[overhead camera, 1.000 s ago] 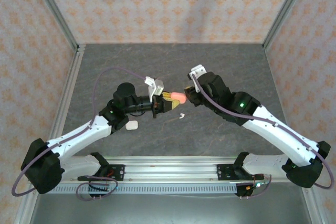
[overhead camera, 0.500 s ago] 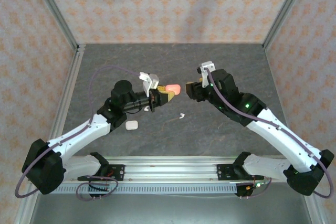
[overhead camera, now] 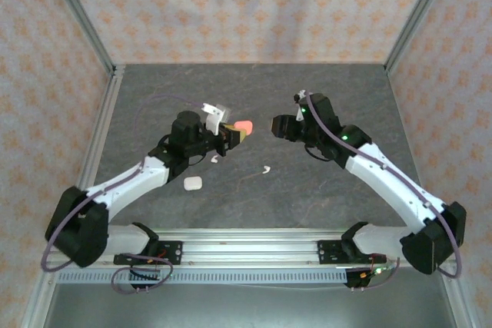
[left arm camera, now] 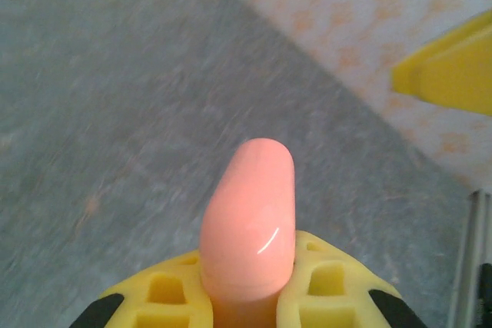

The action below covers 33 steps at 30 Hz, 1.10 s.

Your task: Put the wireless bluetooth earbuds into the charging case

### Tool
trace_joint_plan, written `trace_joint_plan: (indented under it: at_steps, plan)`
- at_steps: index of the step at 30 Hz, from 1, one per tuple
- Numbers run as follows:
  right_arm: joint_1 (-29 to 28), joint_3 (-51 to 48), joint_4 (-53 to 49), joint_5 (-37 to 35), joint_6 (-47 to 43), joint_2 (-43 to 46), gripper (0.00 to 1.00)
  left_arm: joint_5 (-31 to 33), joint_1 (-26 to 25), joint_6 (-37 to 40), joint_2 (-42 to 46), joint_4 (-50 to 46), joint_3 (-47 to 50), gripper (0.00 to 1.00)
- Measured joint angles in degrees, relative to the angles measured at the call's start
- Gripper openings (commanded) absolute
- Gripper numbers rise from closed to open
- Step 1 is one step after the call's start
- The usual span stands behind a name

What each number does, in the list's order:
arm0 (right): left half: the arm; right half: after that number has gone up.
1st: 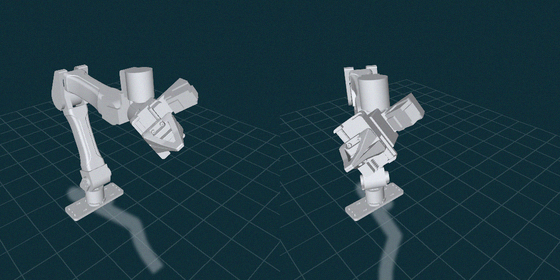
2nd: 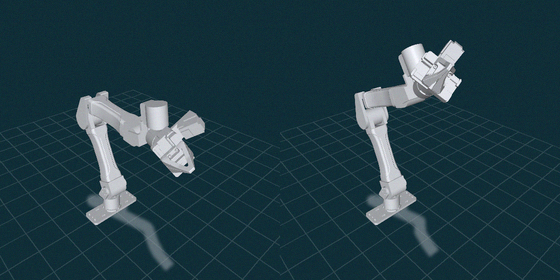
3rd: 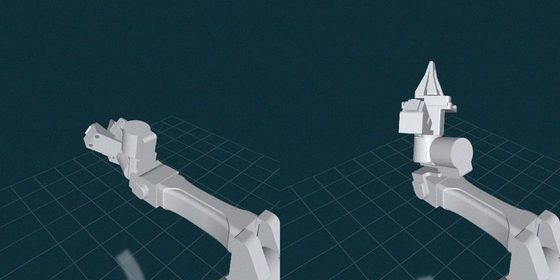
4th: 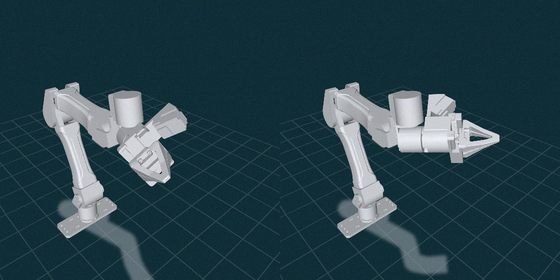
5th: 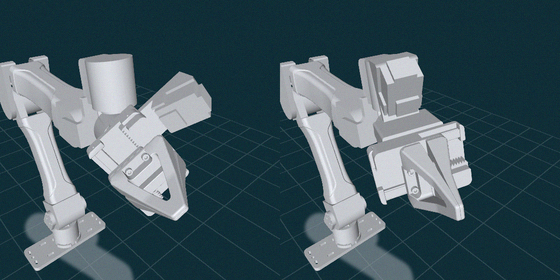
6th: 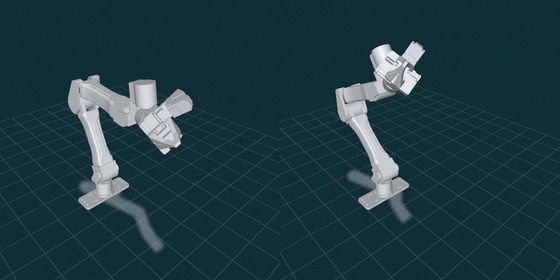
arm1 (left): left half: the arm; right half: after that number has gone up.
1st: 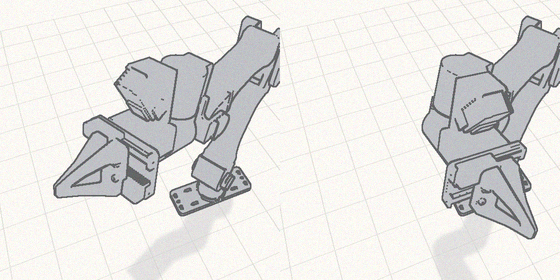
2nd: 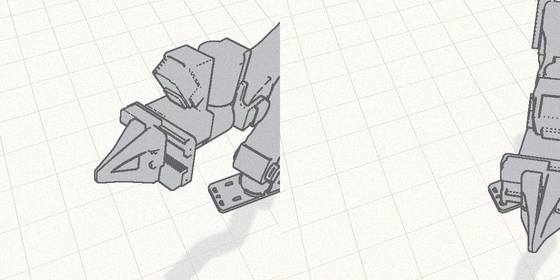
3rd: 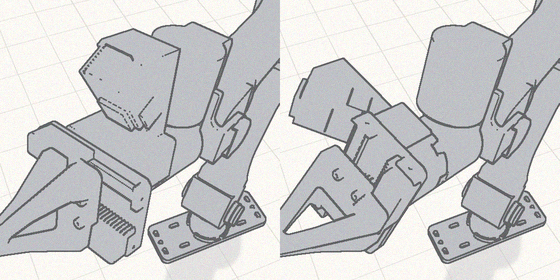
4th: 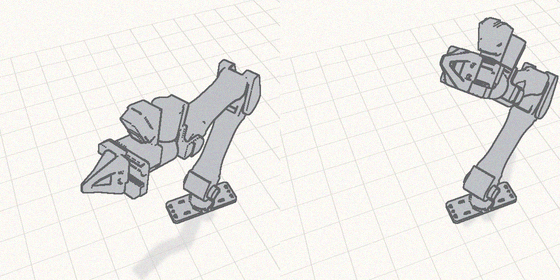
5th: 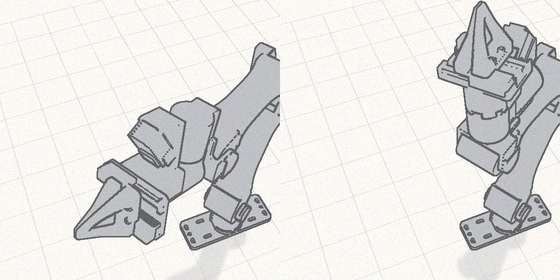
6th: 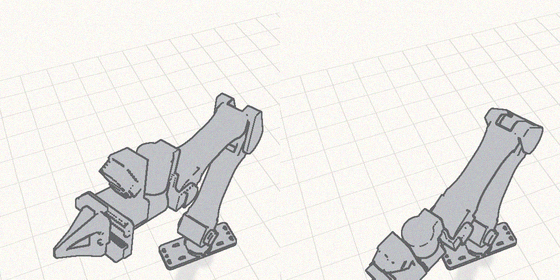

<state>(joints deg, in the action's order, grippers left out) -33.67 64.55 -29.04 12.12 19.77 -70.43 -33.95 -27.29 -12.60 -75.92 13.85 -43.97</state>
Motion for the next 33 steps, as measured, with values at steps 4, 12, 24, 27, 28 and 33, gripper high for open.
trace_joint_plan:
  at_steps: [4, 12, 24, 27, 28, 33]
  plan:
    - [0.4, -1.8, 1.2, 3.0, 3.3, -3.5, 0.58, -1.0, 0.7, -0.9, -13.4, -9.5, -10.6, 0.00]
    - [0.7, -2.2, 3.0, 7.7, 6.7, -10.2, 0.57, -2.1, 0.8, -2.6, -34.6, -19.5, -24.1, 0.07]
    - [0.7, -2.2, 5.1, 10.0, 8.8, -14.4, 0.57, 3.2, 1.9, -1.5, -41.4, -29.0, -35.0, 0.26]
    - [0.7, -2.1, 5.1, 10.4, 8.8, -15.1, 0.56, 4.7, 2.1, -0.2, -41.3, -30.6, -35.6, 0.35]
    - [0.7, -1.9, 5.1, 10.4, 8.9, -15.3, 0.56, 5.4, 2.2, 0.3, -41.3, -31.4, -35.7, 0.38]
    - [-0.3, -0.7, 4.4, 9.2, 8.7, -15.3, 0.55, 7.8, 3.0, 2.2, -40.2, -35.6, -35.7, 0.50]
